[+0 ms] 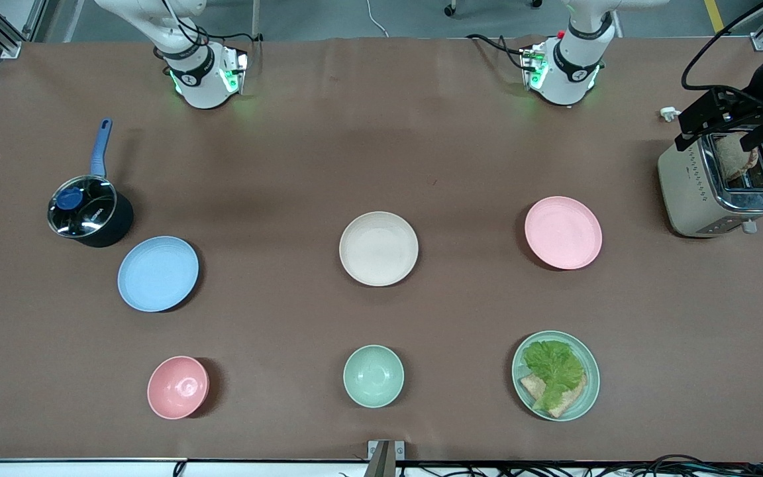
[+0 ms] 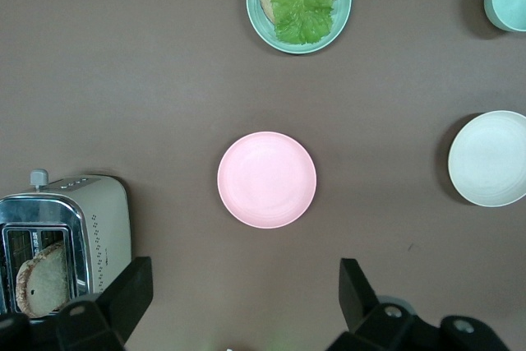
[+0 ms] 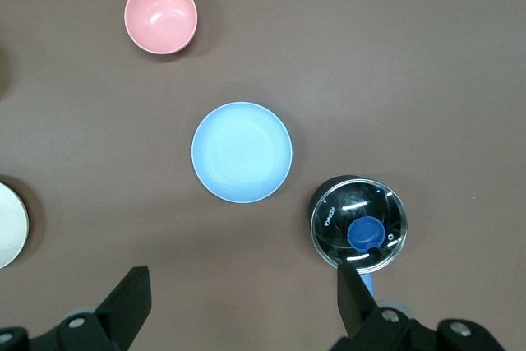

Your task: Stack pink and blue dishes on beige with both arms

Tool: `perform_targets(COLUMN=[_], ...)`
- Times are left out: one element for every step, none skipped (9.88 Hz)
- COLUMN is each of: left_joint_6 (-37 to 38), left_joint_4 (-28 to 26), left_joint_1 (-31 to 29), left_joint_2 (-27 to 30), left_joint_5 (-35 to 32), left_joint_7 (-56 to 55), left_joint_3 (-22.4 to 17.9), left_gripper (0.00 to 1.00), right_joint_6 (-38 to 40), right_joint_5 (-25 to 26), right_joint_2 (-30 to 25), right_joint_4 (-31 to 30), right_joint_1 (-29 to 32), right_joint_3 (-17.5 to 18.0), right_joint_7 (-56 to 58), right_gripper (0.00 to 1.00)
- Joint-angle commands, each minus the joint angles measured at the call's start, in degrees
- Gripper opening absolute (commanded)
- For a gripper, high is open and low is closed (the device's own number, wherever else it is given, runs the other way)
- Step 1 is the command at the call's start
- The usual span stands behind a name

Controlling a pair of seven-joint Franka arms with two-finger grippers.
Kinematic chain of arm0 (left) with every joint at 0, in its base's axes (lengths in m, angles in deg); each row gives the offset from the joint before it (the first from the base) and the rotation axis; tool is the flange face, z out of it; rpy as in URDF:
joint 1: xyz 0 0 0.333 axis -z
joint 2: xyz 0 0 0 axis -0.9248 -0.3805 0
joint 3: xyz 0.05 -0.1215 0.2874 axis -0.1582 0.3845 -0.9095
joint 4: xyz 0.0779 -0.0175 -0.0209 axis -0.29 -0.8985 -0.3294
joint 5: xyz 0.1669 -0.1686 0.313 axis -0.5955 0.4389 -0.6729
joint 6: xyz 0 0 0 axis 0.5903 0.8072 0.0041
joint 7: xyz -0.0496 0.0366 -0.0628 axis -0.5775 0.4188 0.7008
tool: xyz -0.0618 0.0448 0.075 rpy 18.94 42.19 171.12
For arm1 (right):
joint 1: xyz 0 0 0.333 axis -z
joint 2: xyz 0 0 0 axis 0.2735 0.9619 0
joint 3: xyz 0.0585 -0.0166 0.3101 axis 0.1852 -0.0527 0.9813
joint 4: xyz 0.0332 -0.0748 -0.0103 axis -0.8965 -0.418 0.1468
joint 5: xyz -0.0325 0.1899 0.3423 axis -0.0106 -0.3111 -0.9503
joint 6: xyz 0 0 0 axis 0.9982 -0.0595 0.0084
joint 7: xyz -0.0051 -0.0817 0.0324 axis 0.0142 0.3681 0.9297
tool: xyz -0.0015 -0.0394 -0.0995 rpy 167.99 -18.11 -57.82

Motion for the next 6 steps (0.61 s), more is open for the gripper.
perform_targets(left_joint_6=[0.28, 0.28, 0.28, 0.19, 0.28, 0.1], left_joint_4=[-2.59, -2.42, -2.42, -2.42, -2.51, -2.86], left_joint_1=[0.12, 0.21, 0.21, 0.13, 0.04, 0.3], left_joint_2=[0.69, 0.43, 0.25, -0.1, -0.8, -1.07], left_joint_5=[-0.7, -0.7, -0.7, -0.26, -0.17, 0.0], left_joint_7=[0.79, 0.79, 0.88, 0.79, 1.14, 0.88], left_joint_3=[-0.13, -0.13, -0.13, -0.22, -0.65, -2.22], left_gripper=[1.0, 1.0, 1.0, 1.0, 1.0, 1.0], right_joint_6=[1.07, 1.25, 1.16, 1.25, 1.68, 2.91], right_joint_5=[0.96, 0.87, 0.96, 0.87, 0.87, 0.87], right_joint_2=[0.27, 0.27, 0.27, 0.18, 0.18, 0.27], right_joint_4=[1.02, 1.02, 1.02, 1.02, 0.93, 0.67], right_joint_1=[-0.16, -0.07, -0.07, -0.16, -0.16, -0.07], right_joint_3=[0.15, 0.15, 0.06, 0.06, 0.15, 0.15], right_joint_7=[-0.7, -0.7, -0.7, -0.7, -0.7, -0.09], right_gripper=[1.0, 1.0, 1.0, 1.0, 1.0, 1.0])
